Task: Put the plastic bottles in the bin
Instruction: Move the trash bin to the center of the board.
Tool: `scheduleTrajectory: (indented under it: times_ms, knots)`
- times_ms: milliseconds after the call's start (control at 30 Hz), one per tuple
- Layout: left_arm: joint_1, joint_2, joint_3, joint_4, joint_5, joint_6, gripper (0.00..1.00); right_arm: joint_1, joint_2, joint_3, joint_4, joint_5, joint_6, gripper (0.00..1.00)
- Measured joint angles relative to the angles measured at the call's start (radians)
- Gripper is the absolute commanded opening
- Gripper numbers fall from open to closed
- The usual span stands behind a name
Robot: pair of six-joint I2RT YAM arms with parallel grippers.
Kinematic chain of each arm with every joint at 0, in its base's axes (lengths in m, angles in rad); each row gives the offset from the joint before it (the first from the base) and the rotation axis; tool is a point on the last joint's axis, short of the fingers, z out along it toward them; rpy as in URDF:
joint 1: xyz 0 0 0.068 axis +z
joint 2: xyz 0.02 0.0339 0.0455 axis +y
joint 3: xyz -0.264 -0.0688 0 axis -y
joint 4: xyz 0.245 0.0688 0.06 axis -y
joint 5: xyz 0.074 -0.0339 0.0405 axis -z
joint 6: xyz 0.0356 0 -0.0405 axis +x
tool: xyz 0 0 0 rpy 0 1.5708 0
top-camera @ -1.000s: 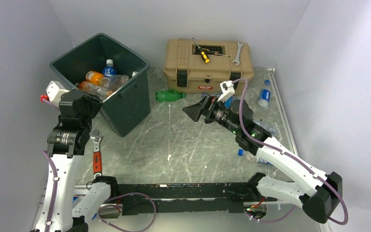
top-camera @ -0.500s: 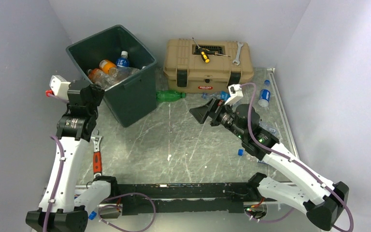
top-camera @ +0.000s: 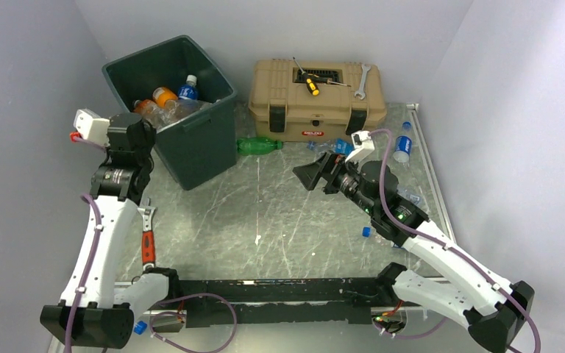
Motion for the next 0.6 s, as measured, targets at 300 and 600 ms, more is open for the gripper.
scheduleTrajectory:
  times_ms: [300, 600]
  knots:
    - [0.002, 0.111, 0.051, 0.07, -0.014, 0.024, 0.17, 0.0, -0.01, -0.002, -0.023, 0.025, -0.019, 1.0]
    - [0.003, 0.113, 0.058, 0.061, -0.016, 0.121, 0.95, 0.0, -0.024, -0.002, -0.03, 0.039, -0.038, 1.0]
